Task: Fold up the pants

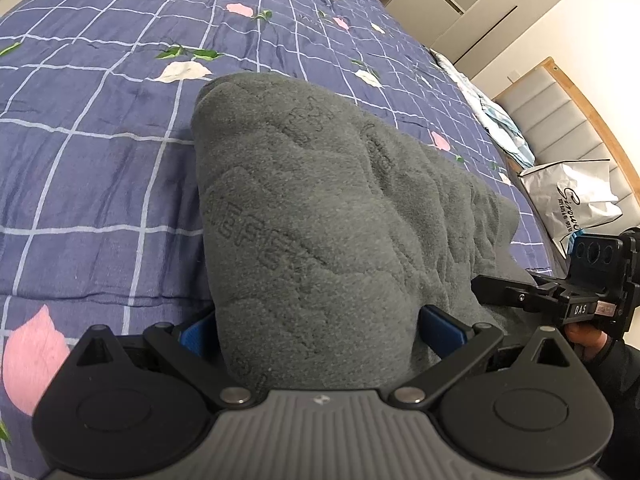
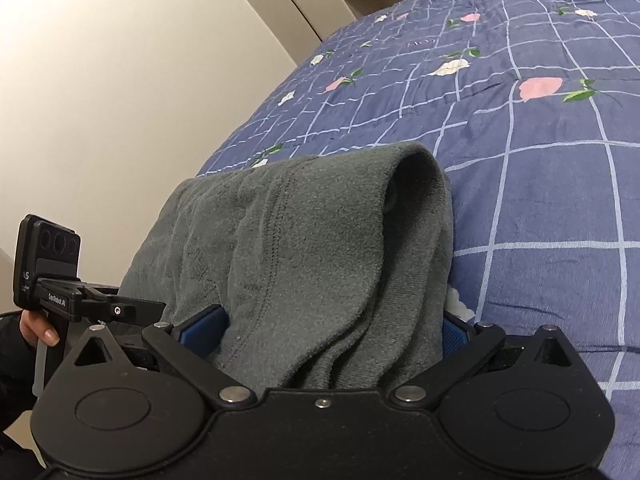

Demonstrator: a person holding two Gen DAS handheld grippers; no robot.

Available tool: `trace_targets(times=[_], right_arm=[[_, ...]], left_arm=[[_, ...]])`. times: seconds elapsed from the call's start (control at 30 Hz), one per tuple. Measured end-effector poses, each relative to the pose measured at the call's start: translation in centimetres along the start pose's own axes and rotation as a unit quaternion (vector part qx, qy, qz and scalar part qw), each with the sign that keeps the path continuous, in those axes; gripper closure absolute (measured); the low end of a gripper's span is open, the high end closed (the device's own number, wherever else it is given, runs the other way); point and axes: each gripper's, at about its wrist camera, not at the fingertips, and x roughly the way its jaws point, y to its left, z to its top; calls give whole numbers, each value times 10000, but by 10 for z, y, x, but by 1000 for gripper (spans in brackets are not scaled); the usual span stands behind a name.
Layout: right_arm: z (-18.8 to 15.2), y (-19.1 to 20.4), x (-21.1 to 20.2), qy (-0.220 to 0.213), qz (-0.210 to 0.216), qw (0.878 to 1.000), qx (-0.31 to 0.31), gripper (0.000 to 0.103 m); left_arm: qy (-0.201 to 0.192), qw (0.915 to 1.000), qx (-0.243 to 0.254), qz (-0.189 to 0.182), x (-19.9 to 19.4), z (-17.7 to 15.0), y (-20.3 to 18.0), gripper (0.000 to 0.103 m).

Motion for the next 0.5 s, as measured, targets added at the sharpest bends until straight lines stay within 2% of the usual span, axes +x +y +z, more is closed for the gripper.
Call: trace_targets(times=[0.13, 0.33, 0.5], right_arm=[[2, 4, 2, 43, -124, 9999, 36, 0], [0, 2, 2, -4, -82, 10000, 45, 0], [4, 6, 2, 130, -142, 9998, 44, 0]], left_arm=[[-16, 10000, -15, 40, 0, 0, -1, 0], [7, 10000, -4, -5, 0, 1, -1, 0], [102, 9999, 33, 17, 0, 4, -3, 0]])
